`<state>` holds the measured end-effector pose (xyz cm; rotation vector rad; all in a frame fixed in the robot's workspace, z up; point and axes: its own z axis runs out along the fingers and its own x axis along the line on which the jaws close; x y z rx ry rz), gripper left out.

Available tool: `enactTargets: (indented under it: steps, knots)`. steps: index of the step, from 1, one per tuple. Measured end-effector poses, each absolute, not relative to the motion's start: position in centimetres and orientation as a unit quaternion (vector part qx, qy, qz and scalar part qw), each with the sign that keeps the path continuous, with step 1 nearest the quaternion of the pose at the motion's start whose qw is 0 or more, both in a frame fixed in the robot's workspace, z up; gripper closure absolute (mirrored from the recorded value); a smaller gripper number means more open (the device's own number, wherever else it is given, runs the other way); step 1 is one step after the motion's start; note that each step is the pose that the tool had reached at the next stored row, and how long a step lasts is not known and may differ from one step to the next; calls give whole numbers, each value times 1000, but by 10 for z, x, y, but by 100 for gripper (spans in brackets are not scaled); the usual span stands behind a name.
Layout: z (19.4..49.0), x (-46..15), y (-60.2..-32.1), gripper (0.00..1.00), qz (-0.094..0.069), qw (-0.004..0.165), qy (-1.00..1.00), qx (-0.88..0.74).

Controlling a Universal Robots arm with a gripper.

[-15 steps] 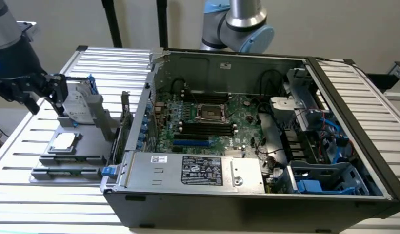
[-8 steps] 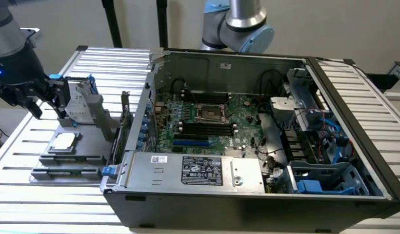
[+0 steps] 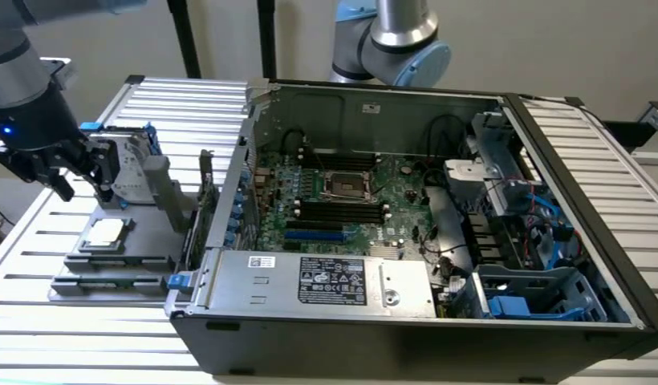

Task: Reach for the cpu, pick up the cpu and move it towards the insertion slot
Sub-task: 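Pick up the cpu and move it towards the insertion slot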

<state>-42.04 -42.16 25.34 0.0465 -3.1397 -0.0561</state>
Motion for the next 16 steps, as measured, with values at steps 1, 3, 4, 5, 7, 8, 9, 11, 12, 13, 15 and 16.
enactTargets:
  steps: [1,3,4,5,7,8,9,11,12,13,15,16]
  knots:
    - [252,-420,-422,40,-18,1,-1000,15]
    - [248,-420,-422,40,-18,1,-1000,15]
    - [246,-420,-422,40,-18,1,-1000,15]
    - [244,-420,-422,40,-18,1,-1000,15]
    - [241,-420,-422,40,-17,1,-1000,15]
    - [239,-420,-422,40,-17,1,-1000,15]
    - [237,-420,-422,40,-17,1,-1000,15]
    - [233,-420,-422,40,-17,1,-1000,15]
    - [232,-420,-422,40,-17,1,-1000,15]
    - [230,-420,-422,40,-17,1,-1000,15]
    - [226,-420,-422,40,-17,1,-1000,16]
    - [224,-420,-422,40,-17,1,-1000,16]
